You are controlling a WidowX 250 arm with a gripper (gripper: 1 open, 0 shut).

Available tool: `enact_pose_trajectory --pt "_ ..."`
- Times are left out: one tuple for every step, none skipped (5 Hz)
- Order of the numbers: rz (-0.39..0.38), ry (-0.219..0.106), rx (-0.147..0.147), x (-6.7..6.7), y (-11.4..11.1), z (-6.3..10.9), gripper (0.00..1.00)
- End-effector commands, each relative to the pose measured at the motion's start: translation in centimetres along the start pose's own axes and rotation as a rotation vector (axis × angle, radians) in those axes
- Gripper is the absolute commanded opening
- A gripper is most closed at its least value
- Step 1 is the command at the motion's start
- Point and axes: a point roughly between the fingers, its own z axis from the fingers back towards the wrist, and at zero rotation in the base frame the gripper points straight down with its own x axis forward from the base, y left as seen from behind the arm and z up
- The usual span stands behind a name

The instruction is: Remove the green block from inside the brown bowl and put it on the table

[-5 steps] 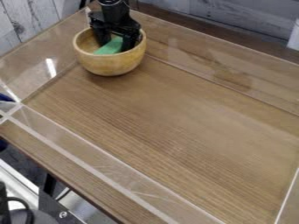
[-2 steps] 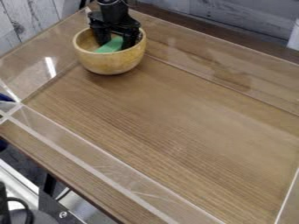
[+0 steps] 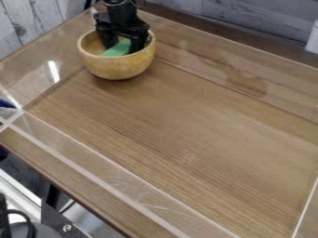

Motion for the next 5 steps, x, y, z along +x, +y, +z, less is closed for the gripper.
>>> enact_pose_trajectory --pt "0.030 0.055 -0.015 -0.9 -0.2 -2.6 1.00" --pt "0.064 0.069 -0.021 -1.1 -0.2 -2.9 0.00" --pt "0.099 0.083 -0.029 -1.3 -0.3 -2.9 0.00" --pt "0.097 0.072 -0.053 -1.7 -0.6 -2.6 0.00" --pt "0.095 0.060 -0.077 -2.1 -1.0 -2.3 0.00"
